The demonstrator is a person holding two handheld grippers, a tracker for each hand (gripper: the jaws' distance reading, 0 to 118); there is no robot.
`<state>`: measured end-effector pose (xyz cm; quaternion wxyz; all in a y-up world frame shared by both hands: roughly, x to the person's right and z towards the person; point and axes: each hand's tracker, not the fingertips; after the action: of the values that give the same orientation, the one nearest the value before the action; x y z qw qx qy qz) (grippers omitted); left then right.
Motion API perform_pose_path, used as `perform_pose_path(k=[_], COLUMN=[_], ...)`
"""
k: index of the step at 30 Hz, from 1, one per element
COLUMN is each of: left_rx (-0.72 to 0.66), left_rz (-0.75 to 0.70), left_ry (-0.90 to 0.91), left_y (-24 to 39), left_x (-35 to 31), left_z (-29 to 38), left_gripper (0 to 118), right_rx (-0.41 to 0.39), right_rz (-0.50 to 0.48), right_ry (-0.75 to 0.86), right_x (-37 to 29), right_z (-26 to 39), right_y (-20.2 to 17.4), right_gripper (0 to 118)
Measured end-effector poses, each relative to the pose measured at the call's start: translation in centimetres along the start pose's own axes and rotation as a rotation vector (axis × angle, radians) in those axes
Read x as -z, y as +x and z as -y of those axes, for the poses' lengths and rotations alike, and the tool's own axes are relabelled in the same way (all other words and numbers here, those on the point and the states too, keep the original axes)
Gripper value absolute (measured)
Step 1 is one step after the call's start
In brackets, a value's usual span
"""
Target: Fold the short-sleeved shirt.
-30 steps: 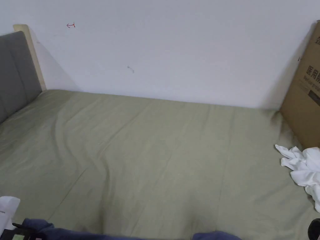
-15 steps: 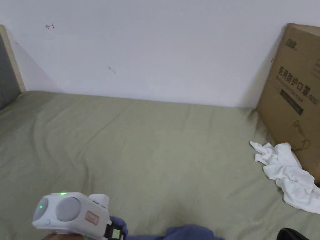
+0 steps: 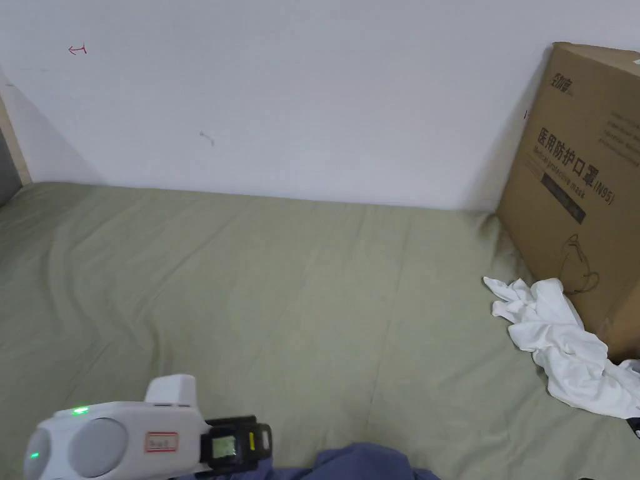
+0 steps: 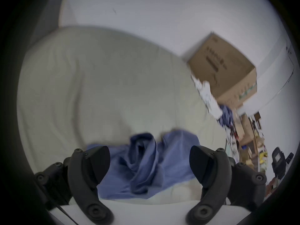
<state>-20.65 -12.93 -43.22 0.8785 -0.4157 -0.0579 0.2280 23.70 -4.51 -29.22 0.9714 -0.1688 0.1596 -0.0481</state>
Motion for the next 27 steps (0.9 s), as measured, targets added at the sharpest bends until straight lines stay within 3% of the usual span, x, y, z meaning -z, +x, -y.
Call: perform_pose_path(k=[3, 5, 6, 8, 10, 11, 15, 23, 27], left_rx=[-0.009, 0.127, 0.216, 0.246, 0.134, 0.100, 0.298, 0.495, 0.363], left_rz=[-0.282, -0.419, -0.457, -0.433, -0.408, -0.346, -0.395, -0.440, -0.336], left_ry=[0.165, 0.085, 0.025, 0.017, -0.055, -0.007, 0.125, 0.092, 0.174], left_y=[-0.3, 0.9, 1.6, 2.3, 3.2, 4.0, 9.2, 12.9, 11.0], left_x=[-0.6, 2.3, 4.1, 7.6, 9.0, 8.9, 9.1, 12.1, 7.8], left_z=[1.6, 3.3, 4.3, 6.1, 7.2, 7.9, 11.6, 16.5, 14.2], left_gripper=[99, 84, 84, 82, 82, 82, 82, 83, 82], right_rx=[0.008, 0.013, 0.013, 0.008, 0.010, 0.011, 0.028, 0.035, 0.019], right_rz=[-0.001, -0.002, -0.003, 0.001, 0.010, 0.016, 0.038, 0.038, 0.036], right_ry=[-0.003, -0.007, -0.012, -0.017, -0.022, -0.019, -0.023, -0.032, -0.028], right_x=[0.0, -0.1, -0.2, -0.4, -0.7, -1.0, -1.4, -1.6, -2.1], right_z=[0.3, 0.5, 0.5, 0.7, 0.7, 0.7, 0.9, 1.2, 0.9], right_y=[0.1, 0.2, 0.2, 0.4, 0.6, 0.8, 1.6, 1.6, 1.5], right_gripper=[0, 0, 0, 0, 0, 0, 0, 0, 0])
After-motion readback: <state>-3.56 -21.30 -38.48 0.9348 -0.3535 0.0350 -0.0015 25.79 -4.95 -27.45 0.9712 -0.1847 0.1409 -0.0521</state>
